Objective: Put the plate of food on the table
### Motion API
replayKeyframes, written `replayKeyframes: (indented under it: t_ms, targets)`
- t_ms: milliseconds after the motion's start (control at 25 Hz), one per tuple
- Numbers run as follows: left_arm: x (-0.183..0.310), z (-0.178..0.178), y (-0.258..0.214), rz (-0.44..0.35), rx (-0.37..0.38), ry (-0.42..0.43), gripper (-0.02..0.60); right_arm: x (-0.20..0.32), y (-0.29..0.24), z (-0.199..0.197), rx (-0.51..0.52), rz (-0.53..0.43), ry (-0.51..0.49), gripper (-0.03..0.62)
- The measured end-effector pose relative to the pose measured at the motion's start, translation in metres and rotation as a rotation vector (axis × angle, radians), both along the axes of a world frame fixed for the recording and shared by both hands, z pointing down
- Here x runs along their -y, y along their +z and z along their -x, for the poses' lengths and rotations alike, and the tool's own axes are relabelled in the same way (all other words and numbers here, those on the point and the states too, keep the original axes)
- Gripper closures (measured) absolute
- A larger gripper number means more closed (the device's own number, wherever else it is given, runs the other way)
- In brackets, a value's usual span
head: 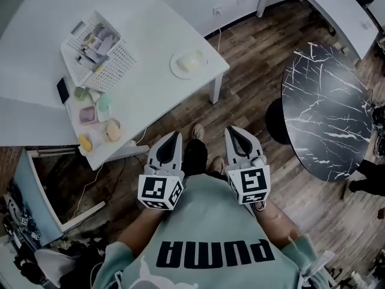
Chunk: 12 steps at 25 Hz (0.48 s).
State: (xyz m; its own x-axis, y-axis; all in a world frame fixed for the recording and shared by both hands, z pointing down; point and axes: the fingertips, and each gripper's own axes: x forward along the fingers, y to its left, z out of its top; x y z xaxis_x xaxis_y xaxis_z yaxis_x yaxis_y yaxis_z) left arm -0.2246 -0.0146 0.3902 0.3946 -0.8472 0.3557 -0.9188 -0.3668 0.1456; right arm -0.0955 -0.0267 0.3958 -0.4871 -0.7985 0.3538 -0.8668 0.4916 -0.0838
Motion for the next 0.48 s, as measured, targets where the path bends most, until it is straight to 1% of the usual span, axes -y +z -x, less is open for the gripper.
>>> replayKeyframes:
  t_ms: [240, 360, 480]
  targets:
    - [0.053, 0.001, 0.008, 0.014, -0.018, 0.046, 0.575, 0.045, 0.004, 0.007, -0.026, 0.015, 0.02, 0.586]
    - [0.086, 0.012, 0.013, 0.029, -0.035, 0.048, 0.575, 0.074, 0.012, 0.014, -0.037, 0.04, 0.028, 0.586]
    - [0.118, 0.028, 0.024, 0.066, -0.054, 0.034, 0.575, 0.103, 0.02, 0.022, -0.046, 0.071, 0.039, 0.586]
